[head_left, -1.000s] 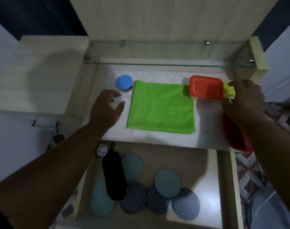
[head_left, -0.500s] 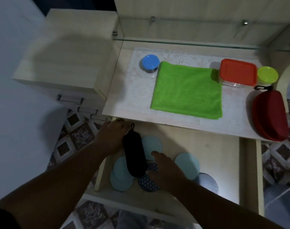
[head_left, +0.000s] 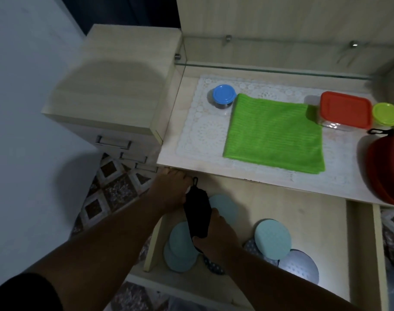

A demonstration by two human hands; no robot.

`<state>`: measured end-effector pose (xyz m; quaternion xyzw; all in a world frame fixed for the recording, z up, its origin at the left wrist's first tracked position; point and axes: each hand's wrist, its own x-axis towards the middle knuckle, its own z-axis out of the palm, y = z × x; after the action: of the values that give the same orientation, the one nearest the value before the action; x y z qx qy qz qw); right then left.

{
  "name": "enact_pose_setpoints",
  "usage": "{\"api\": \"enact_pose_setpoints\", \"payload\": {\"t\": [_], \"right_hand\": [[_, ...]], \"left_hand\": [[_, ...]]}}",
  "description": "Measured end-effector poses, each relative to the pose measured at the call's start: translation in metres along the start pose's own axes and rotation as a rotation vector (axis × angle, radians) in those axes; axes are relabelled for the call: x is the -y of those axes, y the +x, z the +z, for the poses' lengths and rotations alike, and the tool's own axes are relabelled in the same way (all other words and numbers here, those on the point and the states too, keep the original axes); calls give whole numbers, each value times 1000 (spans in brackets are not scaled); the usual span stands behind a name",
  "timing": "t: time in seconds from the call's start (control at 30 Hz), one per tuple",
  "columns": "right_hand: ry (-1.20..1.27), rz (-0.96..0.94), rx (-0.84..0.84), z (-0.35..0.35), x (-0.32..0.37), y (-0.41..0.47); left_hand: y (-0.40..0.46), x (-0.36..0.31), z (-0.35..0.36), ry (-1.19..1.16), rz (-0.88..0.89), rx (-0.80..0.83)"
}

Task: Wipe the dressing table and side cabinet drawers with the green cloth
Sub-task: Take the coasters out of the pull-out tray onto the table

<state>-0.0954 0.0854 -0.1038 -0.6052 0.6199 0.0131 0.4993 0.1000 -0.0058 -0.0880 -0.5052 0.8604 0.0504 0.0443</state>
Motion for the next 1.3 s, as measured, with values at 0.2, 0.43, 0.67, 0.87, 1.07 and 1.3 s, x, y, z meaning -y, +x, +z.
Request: {"api": "enact_pose_setpoints", "payload": {"t": [0.2,0.43,0.67,0.87,1.07,1.3], "right_hand": [[117,-97,-3,-59,-14,-46],[212,-33,-361,-179,-34,-100],[206,201,-621,-259,-75,-72],[151,272,-657,-280,-88,-47],[112,309,-678,-285,-97,-39],[52,292,-723,-281,-109,-35]], "left_hand": [[2,-12,-44,-151,43,-154],[68,1,-113,-187,-96,-318],[149,43,-129,-95,-382,-149],[186,60,-122,-12,-457,-47],[203,60,-115,10,-483,-20],[220,69,-109,39,-482,-31]]}}
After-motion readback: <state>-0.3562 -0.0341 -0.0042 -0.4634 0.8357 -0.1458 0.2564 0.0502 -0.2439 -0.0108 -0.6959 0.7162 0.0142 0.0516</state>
